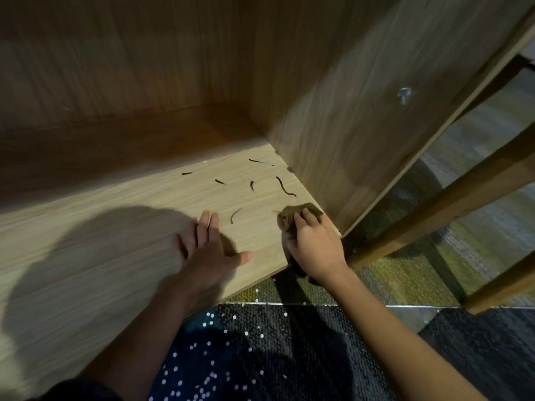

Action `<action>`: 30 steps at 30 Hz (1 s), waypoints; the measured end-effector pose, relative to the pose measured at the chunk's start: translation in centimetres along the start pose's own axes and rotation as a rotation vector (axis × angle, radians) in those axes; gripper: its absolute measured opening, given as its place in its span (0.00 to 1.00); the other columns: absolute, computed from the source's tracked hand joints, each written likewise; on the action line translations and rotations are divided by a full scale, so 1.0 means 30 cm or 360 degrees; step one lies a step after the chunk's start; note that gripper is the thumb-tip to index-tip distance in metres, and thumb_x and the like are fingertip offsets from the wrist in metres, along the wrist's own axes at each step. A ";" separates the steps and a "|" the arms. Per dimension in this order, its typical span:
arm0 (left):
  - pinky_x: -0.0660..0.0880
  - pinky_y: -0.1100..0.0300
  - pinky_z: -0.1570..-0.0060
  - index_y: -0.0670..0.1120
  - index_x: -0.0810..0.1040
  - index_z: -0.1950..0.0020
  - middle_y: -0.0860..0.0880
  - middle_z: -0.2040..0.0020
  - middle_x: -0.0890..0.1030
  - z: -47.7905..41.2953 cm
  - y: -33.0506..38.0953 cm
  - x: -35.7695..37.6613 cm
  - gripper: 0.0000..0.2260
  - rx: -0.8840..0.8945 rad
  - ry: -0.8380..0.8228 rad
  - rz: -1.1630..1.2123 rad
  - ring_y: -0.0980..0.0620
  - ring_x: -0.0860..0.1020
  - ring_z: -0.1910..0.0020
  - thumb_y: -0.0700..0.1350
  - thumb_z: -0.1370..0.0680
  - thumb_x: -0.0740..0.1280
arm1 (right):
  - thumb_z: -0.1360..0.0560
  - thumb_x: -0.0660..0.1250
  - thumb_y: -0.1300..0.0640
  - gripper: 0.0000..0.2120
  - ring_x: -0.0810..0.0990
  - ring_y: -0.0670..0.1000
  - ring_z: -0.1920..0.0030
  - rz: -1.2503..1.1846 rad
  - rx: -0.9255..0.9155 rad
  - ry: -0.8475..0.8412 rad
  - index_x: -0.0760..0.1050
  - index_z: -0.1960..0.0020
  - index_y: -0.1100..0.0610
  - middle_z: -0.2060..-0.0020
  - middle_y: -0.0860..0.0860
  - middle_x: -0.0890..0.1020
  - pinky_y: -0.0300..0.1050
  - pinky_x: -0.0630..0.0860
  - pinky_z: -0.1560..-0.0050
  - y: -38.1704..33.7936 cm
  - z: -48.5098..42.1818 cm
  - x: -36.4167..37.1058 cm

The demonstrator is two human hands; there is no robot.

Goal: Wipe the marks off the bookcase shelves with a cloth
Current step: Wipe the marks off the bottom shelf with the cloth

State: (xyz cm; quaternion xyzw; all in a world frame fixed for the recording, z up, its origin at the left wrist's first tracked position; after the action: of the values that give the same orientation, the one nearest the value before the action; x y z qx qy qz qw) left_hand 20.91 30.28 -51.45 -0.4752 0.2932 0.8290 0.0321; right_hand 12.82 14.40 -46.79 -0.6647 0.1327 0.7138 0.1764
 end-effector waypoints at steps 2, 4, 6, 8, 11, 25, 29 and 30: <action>0.32 0.42 0.32 0.45 0.35 0.25 0.49 0.24 0.34 -0.003 0.000 -0.002 0.46 -0.0008 -0.0009 -0.0025 0.45 0.33 0.27 0.65 0.26 0.60 | 0.21 0.54 0.52 0.20 0.67 0.57 0.36 0.0008 0.0005 0.0069 0.66 0.32 0.59 0.33 0.56 0.69 0.48 0.64 0.36 0.013 -0.020 -0.008; 0.32 0.42 0.32 0.45 0.35 0.25 0.49 0.24 0.34 -0.002 0.003 -0.004 0.46 -0.0026 -0.0020 -0.0045 0.44 0.33 0.27 0.65 0.26 0.60 | 0.22 0.55 0.56 0.17 0.69 0.58 0.39 -0.0012 0.0005 0.0110 0.70 0.35 0.58 0.35 0.55 0.72 0.49 0.66 0.38 0.016 -0.117 -0.017; 0.32 0.42 0.32 0.45 0.34 0.25 0.49 0.24 0.34 -0.003 0.001 -0.001 0.46 -0.0027 -0.0025 -0.0040 0.44 0.33 0.27 0.65 0.27 0.60 | 0.22 0.55 0.58 0.17 0.69 0.58 0.39 -0.0050 -0.0014 0.0118 0.70 0.35 0.58 0.34 0.55 0.72 0.51 0.67 0.37 0.009 -0.183 -0.017; 0.32 0.42 0.32 0.45 0.34 0.25 0.48 0.25 0.33 0.000 -0.001 -0.003 0.46 -0.0028 -0.0032 -0.0041 0.44 0.32 0.27 0.65 0.27 0.60 | 0.22 0.56 0.57 0.18 0.68 0.58 0.38 -0.0114 -0.0028 0.0090 0.70 0.34 0.57 0.33 0.54 0.71 0.51 0.67 0.37 -0.001 -0.161 -0.007; 0.32 0.42 0.32 0.45 0.33 0.25 0.48 0.25 0.33 -0.005 0.000 0.001 0.46 -0.0019 -0.0041 -0.0073 0.44 0.32 0.27 0.66 0.27 0.59 | 0.23 0.58 0.56 0.20 0.66 0.56 0.35 -0.0211 -0.0154 0.0172 0.67 0.31 0.54 0.30 0.51 0.68 0.49 0.67 0.37 -0.020 0.004 0.010; 0.32 0.41 0.32 0.45 0.33 0.25 0.48 0.25 0.32 -0.014 -0.003 0.005 0.46 -0.0039 -0.0064 -0.0112 0.42 0.32 0.27 0.66 0.27 0.58 | 0.22 0.56 0.56 0.19 0.62 0.54 0.32 -0.0424 -0.0130 0.0192 0.67 0.31 0.55 0.29 0.50 0.65 0.46 0.61 0.34 -0.008 -0.118 -0.002; 0.31 0.41 0.33 0.45 0.31 0.26 0.47 0.26 0.29 -0.011 -0.005 0.010 0.46 -0.0014 -0.0108 -0.0144 0.42 0.30 0.28 0.67 0.26 0.57 | 0.22 0.55 0.55 0.18 0.63 0.58 0.32 -0.0360 -0.0015 0.0137 0.69 0.33 0.58 0.30 0.54 0.67 0.51 0.62 0.32 -0.038 -0.282 0.006; 0.31 0.41 0.33 0.45 0.31 0.26 0.47 0.26 0.30 -0.011 -0.007 0.012 0.46 -0.0014 -0.0110 -0.0145 0.42 0.30 0.28 0.67 0.26 0.57 | 0.22 0.55 0.55 0.19 0.63 0.58 0.32 -0.0364 -0.0028 0.0102 0.68 0.33 0.58 0.29 0.54 0.66 0.52 0.61 0.32 -0.050 -0.274 0.014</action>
State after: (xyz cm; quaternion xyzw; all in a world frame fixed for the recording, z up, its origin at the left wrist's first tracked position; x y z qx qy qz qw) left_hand 21.03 30.19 -51.95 -0.4594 0.2665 0.8438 0.0778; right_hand 20.85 12.30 -47.80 -0.6995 0.0552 0.6685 0.2464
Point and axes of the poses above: each hand's wrist, its own z-axis away from the middle knuckle, its own x-axis out of the palm, y = z × x, the point moved 8 cm from there along -z, towards the middle knuckle
